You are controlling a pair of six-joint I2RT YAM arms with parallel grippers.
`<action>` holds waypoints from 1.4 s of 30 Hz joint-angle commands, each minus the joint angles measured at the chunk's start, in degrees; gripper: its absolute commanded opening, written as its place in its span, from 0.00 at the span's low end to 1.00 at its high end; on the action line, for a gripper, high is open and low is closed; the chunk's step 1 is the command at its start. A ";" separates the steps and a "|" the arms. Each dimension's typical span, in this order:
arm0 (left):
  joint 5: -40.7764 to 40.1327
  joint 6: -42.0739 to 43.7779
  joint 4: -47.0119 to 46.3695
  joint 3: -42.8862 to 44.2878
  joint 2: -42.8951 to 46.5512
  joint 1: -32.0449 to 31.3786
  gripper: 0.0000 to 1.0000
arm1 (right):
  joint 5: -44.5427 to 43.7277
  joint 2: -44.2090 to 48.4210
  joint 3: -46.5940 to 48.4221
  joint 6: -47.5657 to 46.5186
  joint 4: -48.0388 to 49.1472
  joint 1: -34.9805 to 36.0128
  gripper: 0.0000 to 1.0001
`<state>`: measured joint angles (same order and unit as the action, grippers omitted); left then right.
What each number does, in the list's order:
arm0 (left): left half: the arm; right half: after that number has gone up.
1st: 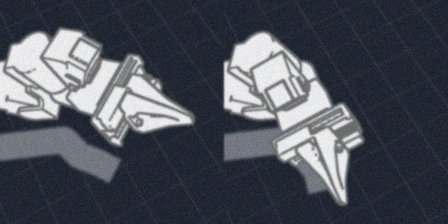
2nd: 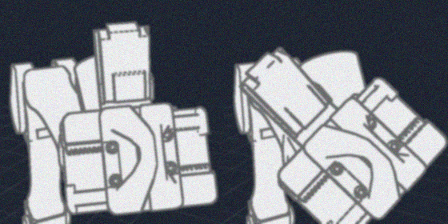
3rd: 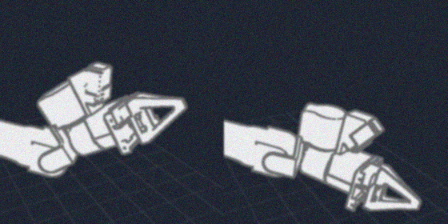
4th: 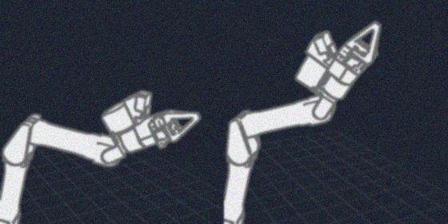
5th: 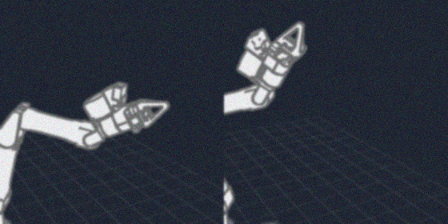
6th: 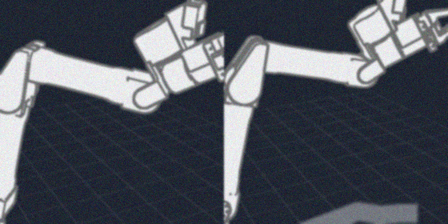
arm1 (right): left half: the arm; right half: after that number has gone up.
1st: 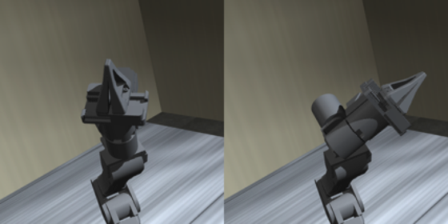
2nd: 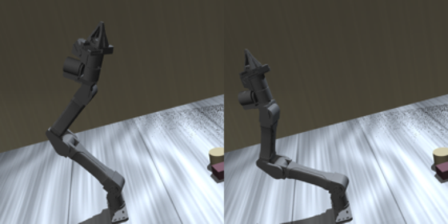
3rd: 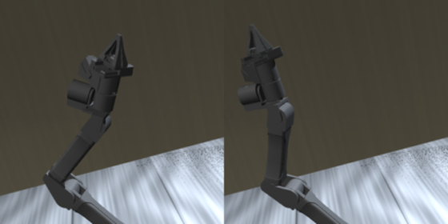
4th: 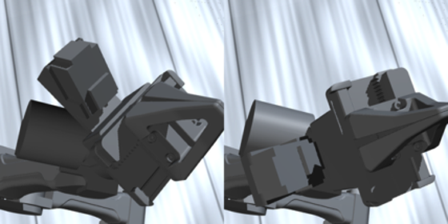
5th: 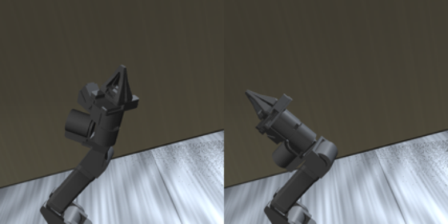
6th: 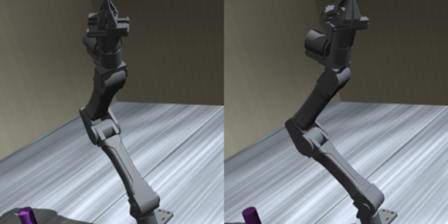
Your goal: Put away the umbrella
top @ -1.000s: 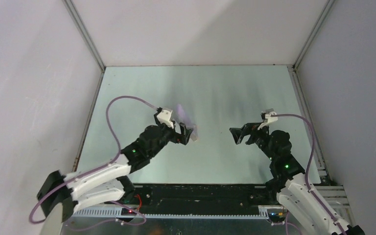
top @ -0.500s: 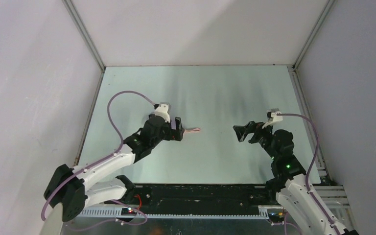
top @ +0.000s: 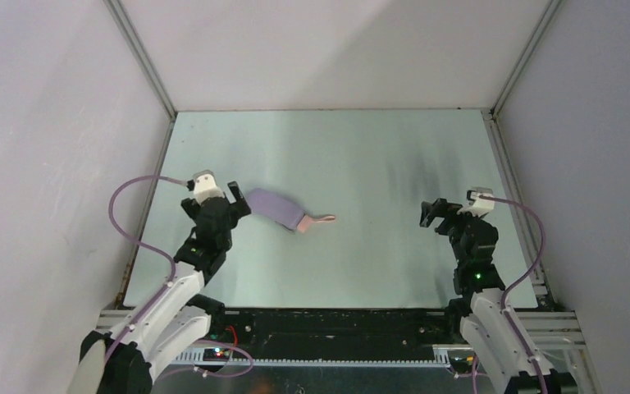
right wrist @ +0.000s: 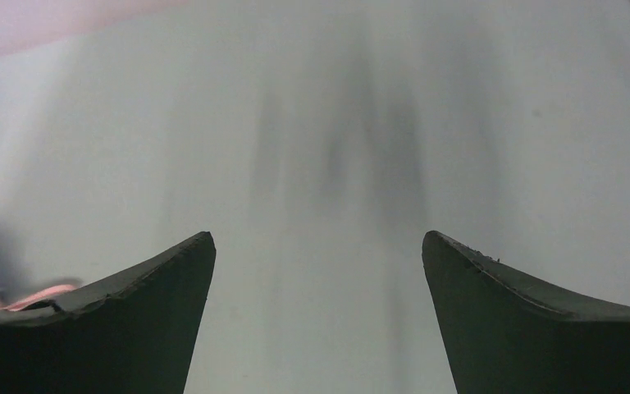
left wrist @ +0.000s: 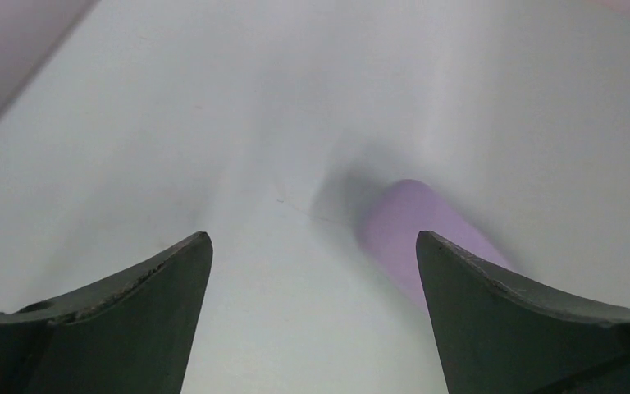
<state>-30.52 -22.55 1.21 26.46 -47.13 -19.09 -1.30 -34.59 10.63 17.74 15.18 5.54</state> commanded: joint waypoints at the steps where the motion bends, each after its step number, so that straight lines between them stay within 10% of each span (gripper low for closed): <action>1: -14.93 12.96 -16.58 -6.69 0.69 0.82 1.00 | 2.47 -3.06 -1.42 -6.01 11.74 -5.85 0.99; 10: -0.27 21.66 -56.44 -24.38 -2.05 11.43 1.00 | 2.51 -20.01 -5.28 -11.14 32.91 -9.63 0.98; 17: 12.71 24.10 -72.19 -21.93 -22.01 17.09 0.95 | 3.72 -41.53 -2.82 -12.72 51.54 -8.99 0.95; 42: 10.74 21.14 -62.22 -15.58 -25.12 18.82 1.00 | -4.59 -43.08 3.34 -13.89 41.19 -6.05 0.99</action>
<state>-20.27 -1.10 -59.40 9.43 -72.42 -0.86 -4.64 -77.52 12.82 4.89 54.59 -0.54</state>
